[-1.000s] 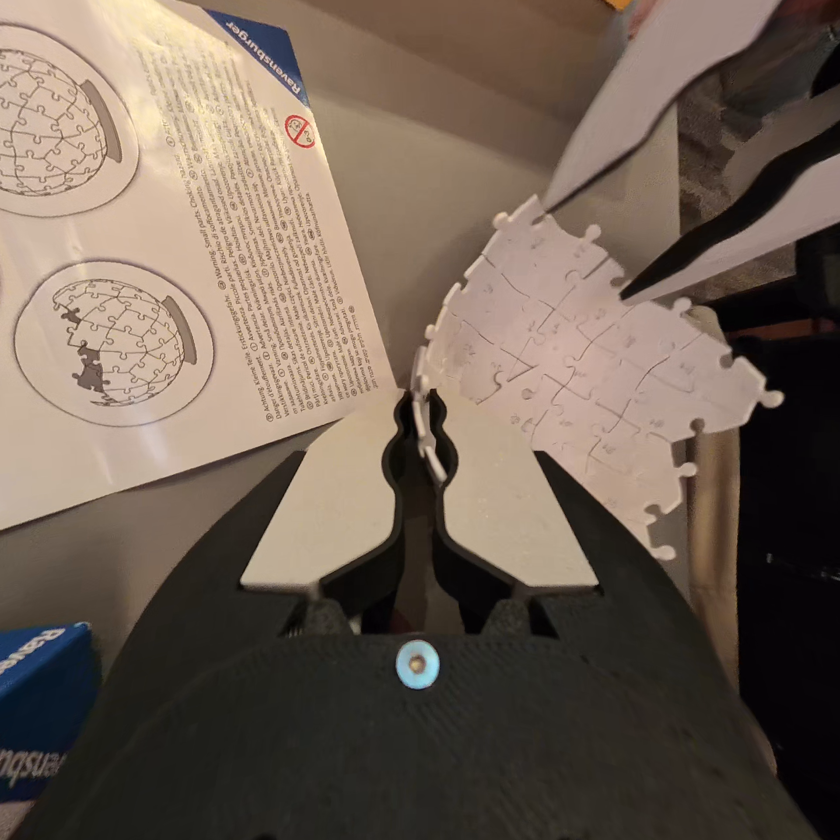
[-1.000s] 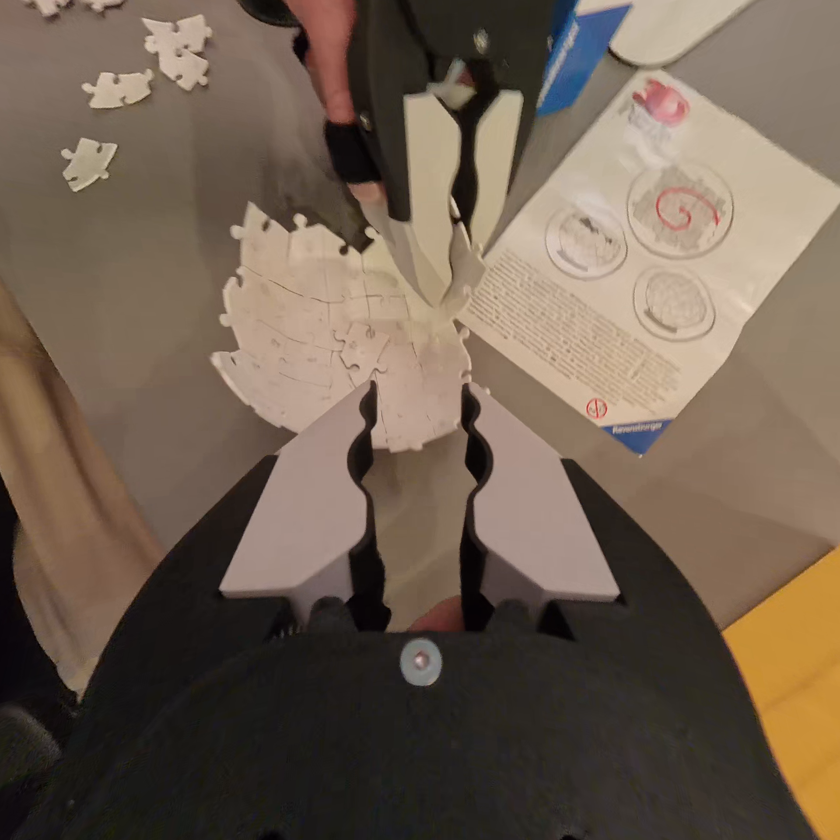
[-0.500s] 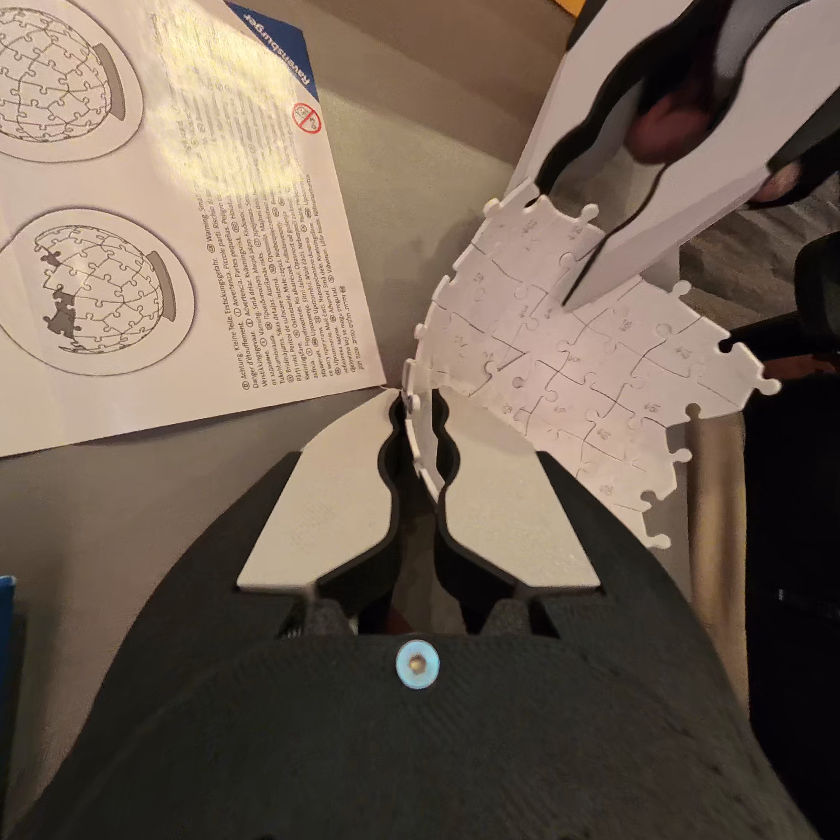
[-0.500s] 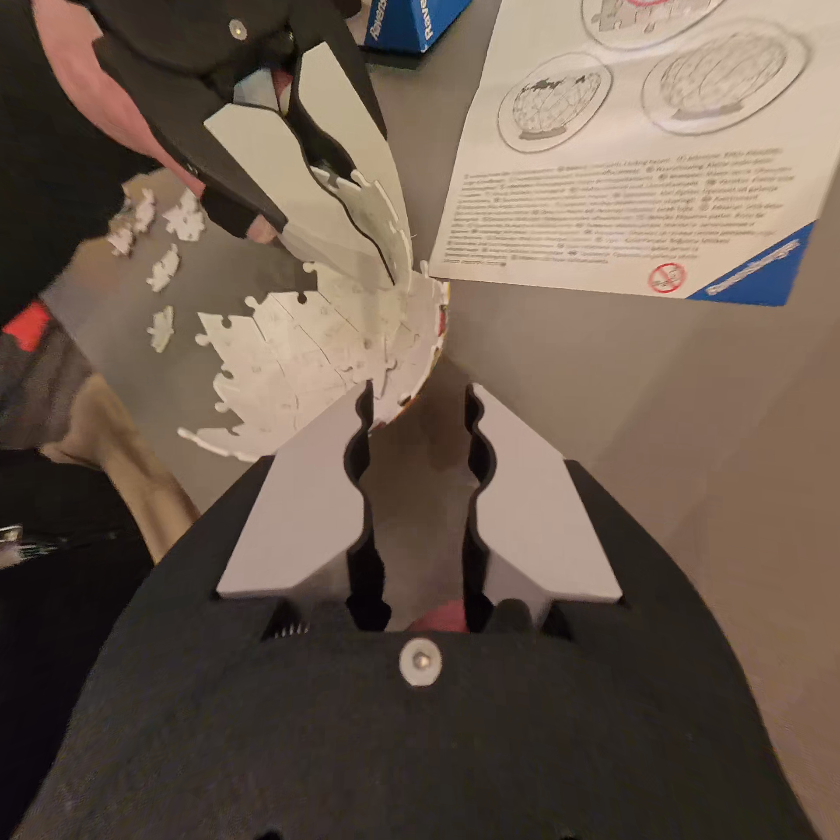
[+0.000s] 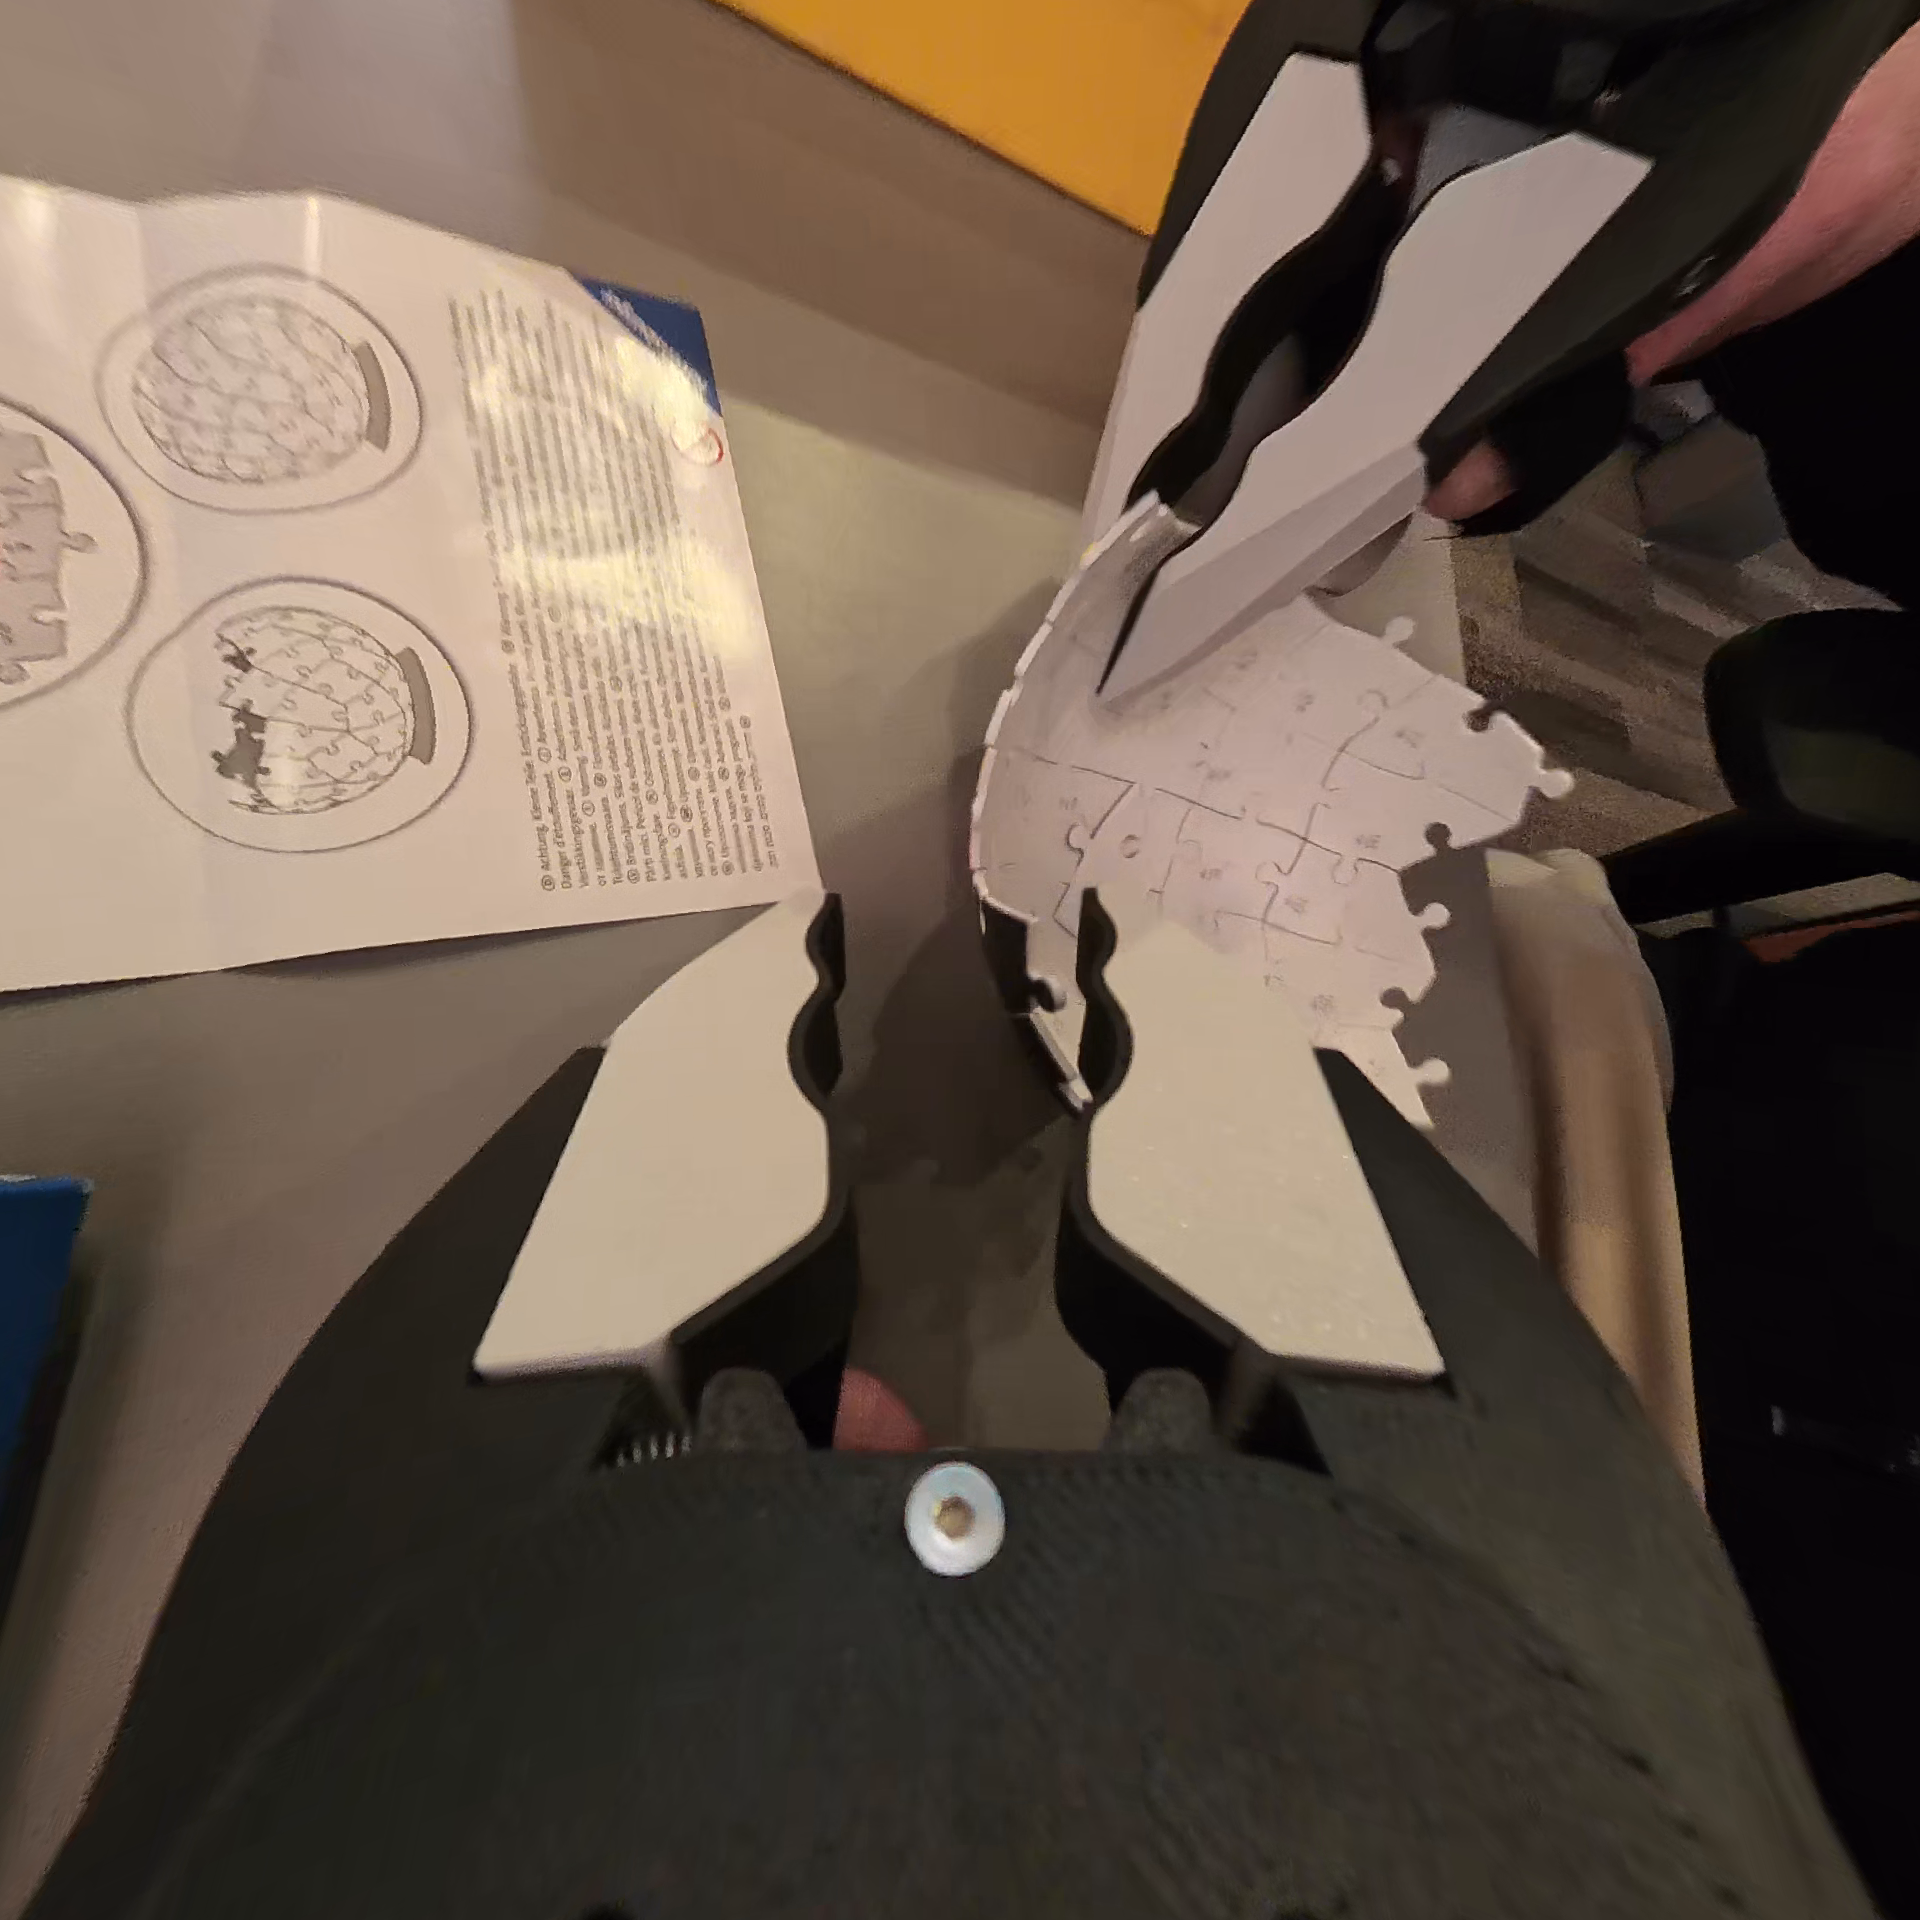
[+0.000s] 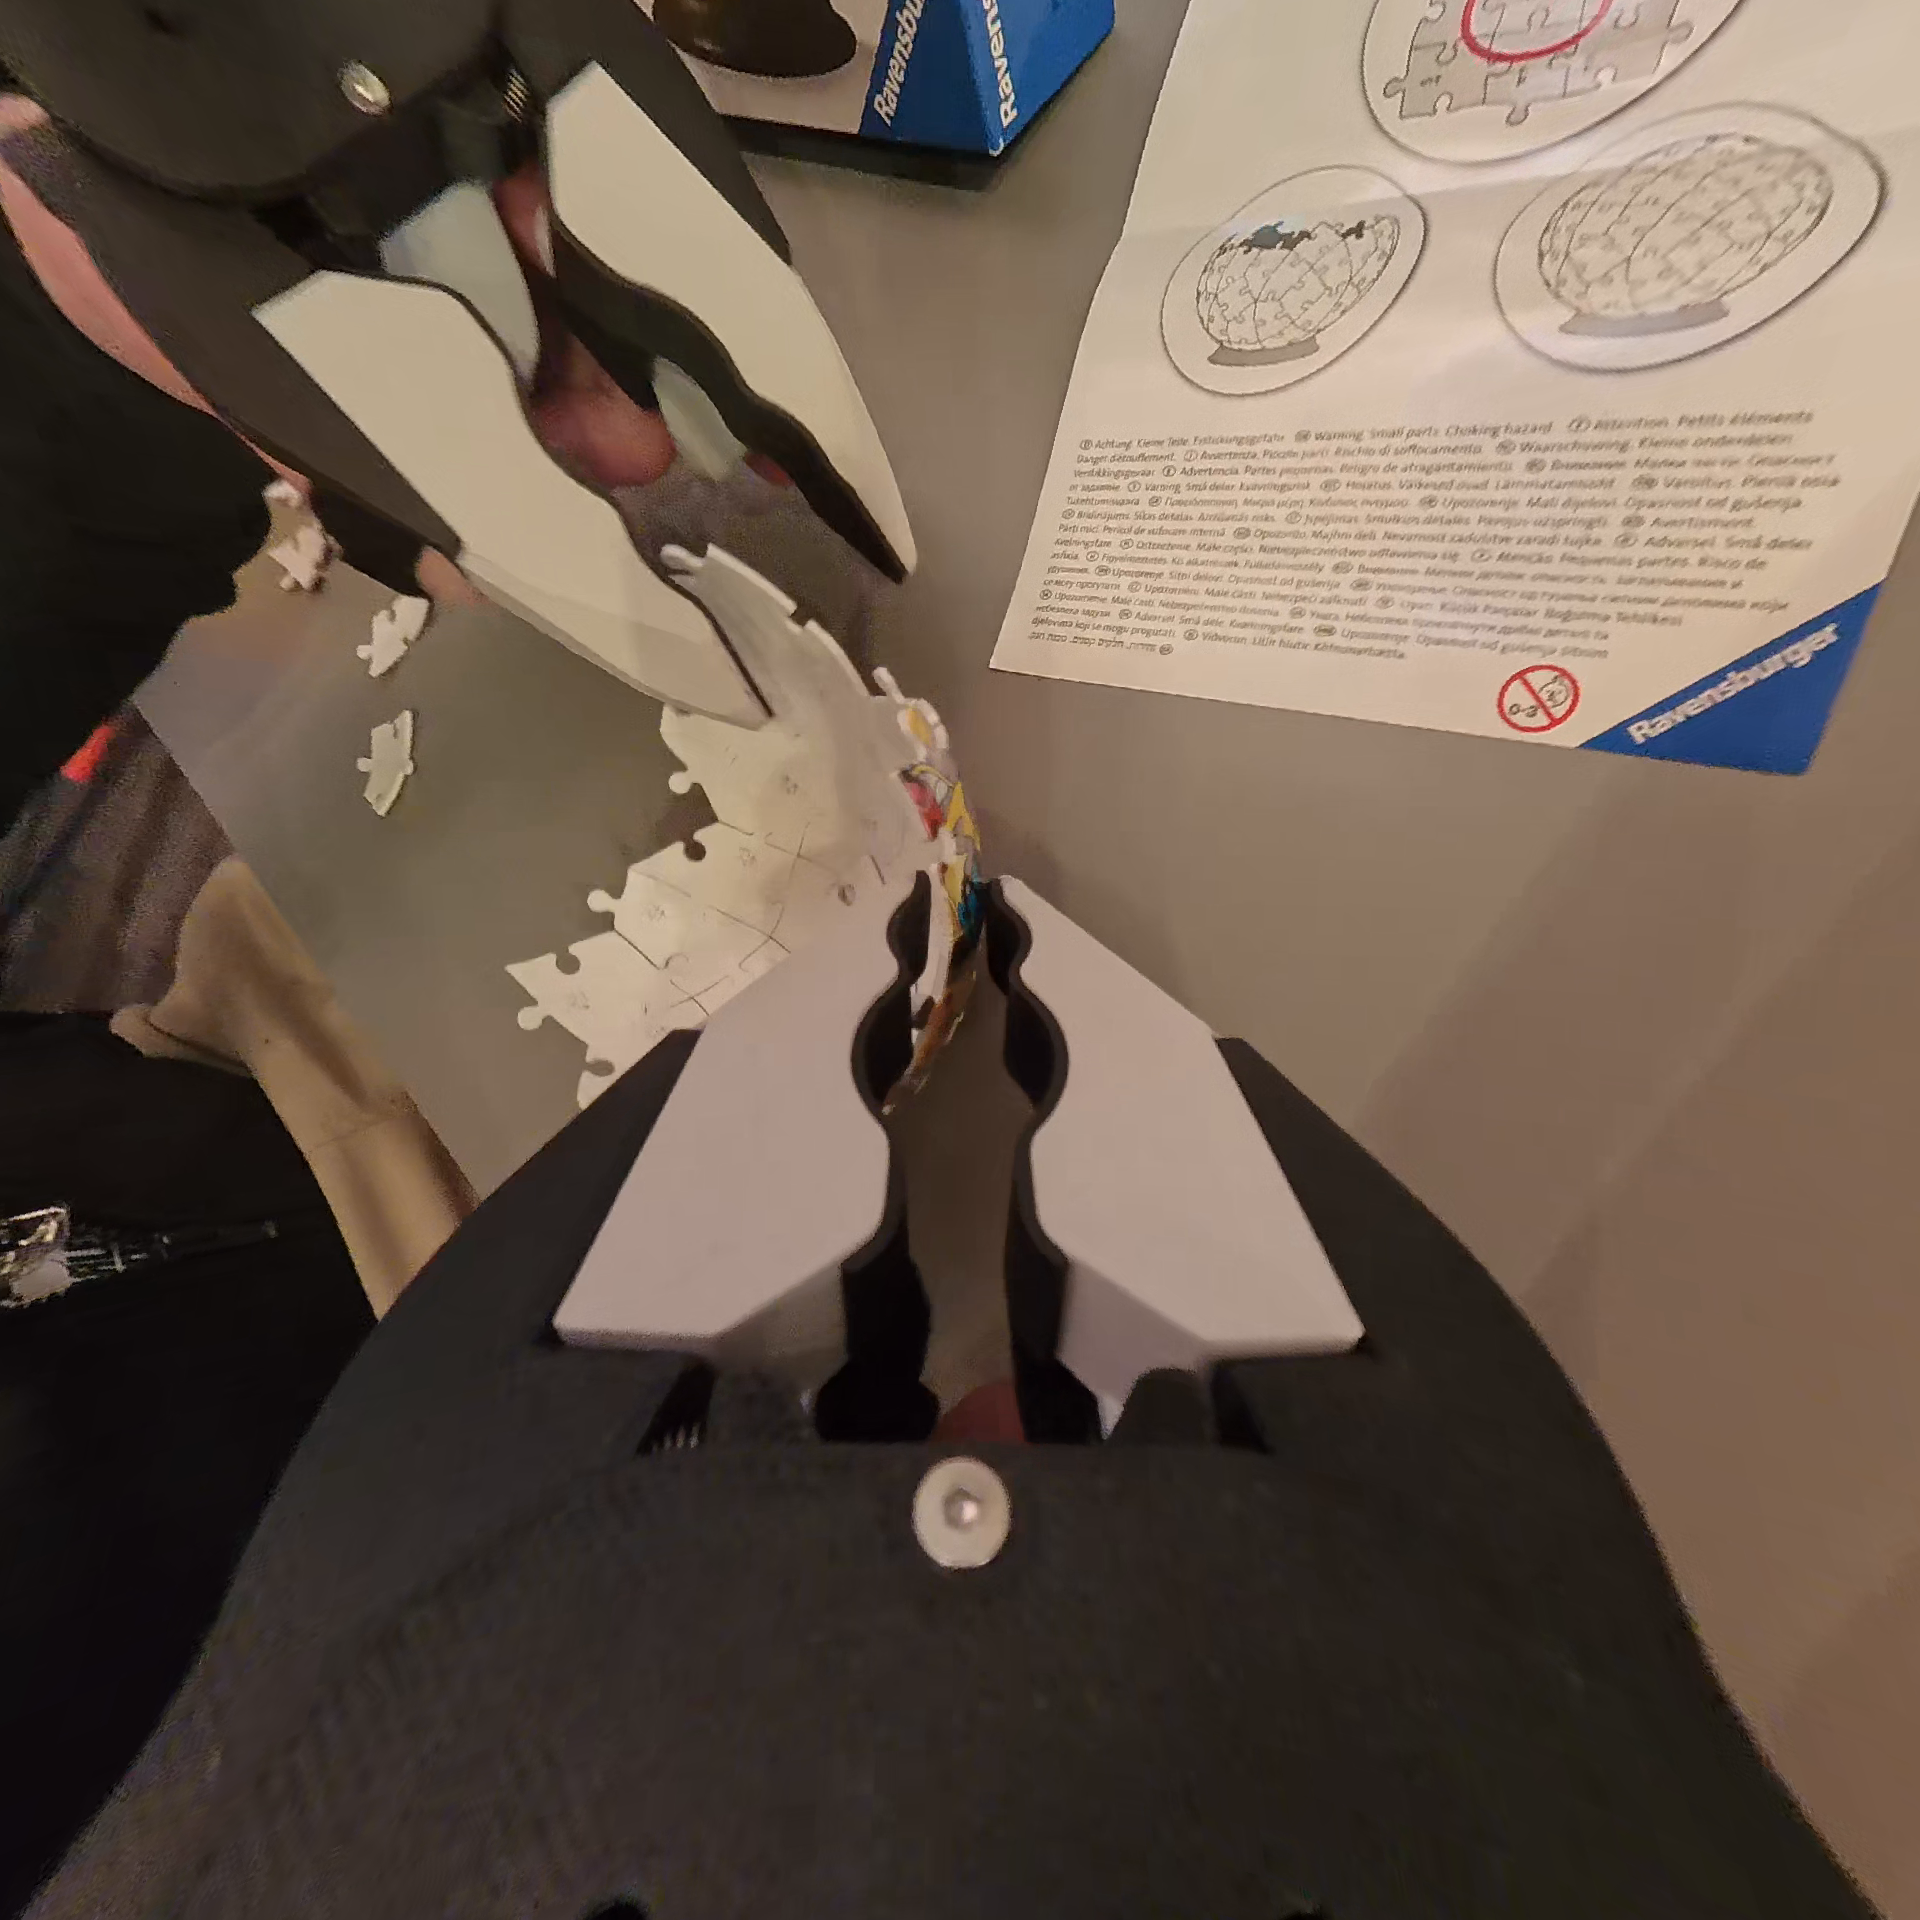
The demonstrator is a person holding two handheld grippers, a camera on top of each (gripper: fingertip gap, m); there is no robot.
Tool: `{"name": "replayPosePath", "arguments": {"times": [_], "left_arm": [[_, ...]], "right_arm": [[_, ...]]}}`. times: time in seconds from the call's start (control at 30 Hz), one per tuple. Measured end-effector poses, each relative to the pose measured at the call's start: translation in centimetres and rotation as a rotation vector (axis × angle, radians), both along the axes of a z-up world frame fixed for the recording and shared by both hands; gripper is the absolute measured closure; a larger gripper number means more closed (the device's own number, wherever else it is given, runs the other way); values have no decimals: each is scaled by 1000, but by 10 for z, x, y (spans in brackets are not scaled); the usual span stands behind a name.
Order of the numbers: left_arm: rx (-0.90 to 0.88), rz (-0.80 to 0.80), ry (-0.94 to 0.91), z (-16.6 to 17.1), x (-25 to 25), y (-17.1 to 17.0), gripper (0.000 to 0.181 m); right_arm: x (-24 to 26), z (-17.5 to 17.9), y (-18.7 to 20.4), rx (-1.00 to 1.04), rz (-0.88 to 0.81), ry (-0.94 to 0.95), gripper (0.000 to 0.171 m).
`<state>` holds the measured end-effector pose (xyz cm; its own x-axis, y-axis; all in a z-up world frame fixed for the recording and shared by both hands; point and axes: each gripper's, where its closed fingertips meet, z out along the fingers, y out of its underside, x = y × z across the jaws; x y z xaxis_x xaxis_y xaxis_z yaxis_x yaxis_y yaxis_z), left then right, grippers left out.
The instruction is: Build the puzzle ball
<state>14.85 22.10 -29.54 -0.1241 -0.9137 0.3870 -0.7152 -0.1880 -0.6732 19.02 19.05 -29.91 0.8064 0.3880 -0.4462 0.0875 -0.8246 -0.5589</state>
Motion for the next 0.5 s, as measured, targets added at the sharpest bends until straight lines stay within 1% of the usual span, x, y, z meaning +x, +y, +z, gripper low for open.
{"name": "replayPosePath", "arguments": {"times": [0.13, 0.17, 0.27, 0.5], "left_arm": [[62, -5, -43, 13, -8, 0, 139], [61, -4, -56, 17, -9, -1, 139], [61, 1, -92, 29, -9, -1, 139], [157, -37, -85, 26, -5, -8, 141]], "right_arm": [[-2, 6, 4, 9, 58, -82, 165], [-3, 7, 5, 12, 75, -100, 168], [-8, 12, 10, 25, 128, -175, 167], [-23, 20, 22, 107, 309, -445, 170]]}}
